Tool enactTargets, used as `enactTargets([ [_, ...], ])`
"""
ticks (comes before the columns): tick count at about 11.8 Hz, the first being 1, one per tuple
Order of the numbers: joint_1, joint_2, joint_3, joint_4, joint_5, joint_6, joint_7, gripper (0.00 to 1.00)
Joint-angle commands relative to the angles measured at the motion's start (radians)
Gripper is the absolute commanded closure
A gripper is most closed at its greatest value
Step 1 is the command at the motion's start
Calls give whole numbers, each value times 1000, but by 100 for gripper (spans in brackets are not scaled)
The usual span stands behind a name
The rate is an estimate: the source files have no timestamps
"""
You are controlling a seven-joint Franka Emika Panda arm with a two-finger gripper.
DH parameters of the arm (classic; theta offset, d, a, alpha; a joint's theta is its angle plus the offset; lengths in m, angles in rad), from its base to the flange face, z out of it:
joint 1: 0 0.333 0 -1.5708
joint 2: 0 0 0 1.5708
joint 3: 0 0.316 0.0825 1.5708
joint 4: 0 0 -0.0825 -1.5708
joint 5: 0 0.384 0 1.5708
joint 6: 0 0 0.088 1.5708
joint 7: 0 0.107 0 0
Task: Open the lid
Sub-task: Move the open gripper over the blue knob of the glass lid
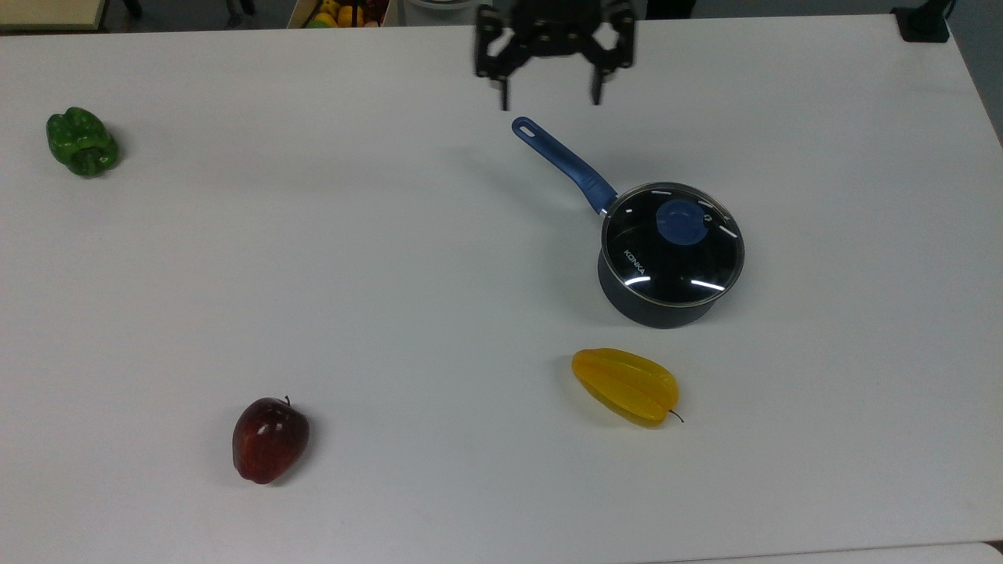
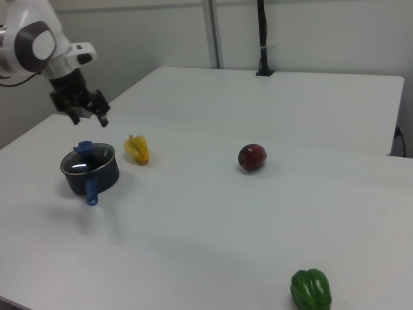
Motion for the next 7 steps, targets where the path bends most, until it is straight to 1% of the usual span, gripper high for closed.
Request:
enactTargets([
  [1,113,63,-11,-16,7,133,82,0],
  [2,136,89,-10,-16,7,189,85,0],
  [4,156,141,-8,-20,5,276,114,0],
  [5,161,161,2,-31,-4,325,116,0],
  [7,164,205,5,-36,-9,420,117,0],
])
